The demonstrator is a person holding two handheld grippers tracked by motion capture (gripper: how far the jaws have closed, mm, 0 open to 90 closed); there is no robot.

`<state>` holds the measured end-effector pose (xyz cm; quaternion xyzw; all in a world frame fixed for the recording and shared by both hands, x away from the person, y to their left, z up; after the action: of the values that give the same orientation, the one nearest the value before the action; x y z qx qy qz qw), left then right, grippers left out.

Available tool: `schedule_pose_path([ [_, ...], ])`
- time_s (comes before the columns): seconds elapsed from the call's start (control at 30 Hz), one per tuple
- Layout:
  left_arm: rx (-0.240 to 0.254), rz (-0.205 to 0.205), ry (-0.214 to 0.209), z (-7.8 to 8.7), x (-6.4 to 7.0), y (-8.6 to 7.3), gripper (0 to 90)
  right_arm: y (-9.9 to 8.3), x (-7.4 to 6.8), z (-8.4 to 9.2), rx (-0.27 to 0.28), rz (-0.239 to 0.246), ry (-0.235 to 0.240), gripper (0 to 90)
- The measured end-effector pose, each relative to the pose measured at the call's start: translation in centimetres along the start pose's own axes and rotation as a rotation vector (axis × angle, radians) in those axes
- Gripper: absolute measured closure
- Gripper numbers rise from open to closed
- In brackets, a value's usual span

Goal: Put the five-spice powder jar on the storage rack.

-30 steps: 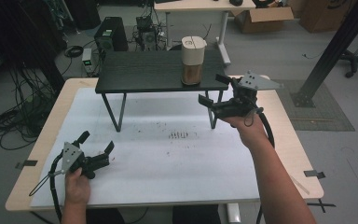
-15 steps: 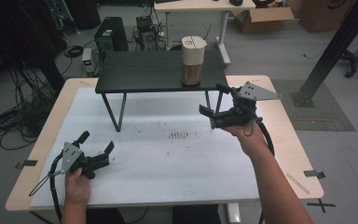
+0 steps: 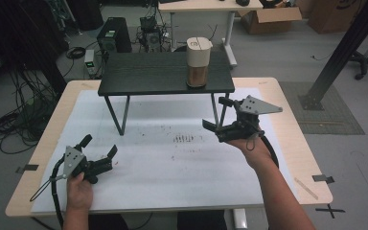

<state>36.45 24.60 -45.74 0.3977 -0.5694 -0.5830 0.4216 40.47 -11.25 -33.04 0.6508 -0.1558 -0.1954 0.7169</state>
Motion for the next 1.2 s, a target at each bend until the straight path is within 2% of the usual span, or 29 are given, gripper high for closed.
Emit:
schedule_pose_path([
  [0.4,0.000,0.001,-0.001,0.0,0.0,0.0,0.4,-2.9,-0.4,-0.3,-0.020,-0.017,0.003,0.0],
  [0.67,0.001,0.000,0.000,0.0,0.0,0.0,0.4,-4.2,-0.8,-0.4,-0.030,-0.012,0.009,0.0],
  [1.2,0.000,-0.001,0.000,0.0,0.0,0.0,0.4,-7.5,-1.5,-0.8,-0.040,-0.038,0.018,0.0],
])
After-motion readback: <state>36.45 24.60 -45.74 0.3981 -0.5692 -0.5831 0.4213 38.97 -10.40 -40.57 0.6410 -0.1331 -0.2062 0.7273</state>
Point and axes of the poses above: each handheld gripper's, and its own axes: z roughly backward along the jaws, y roughly out of its top, x roughly to its right, the point moved 9 cm from there along -z, roughly forward along the jaws, and after that the axes turned 3 degrees about y, right-handed, at the moved point
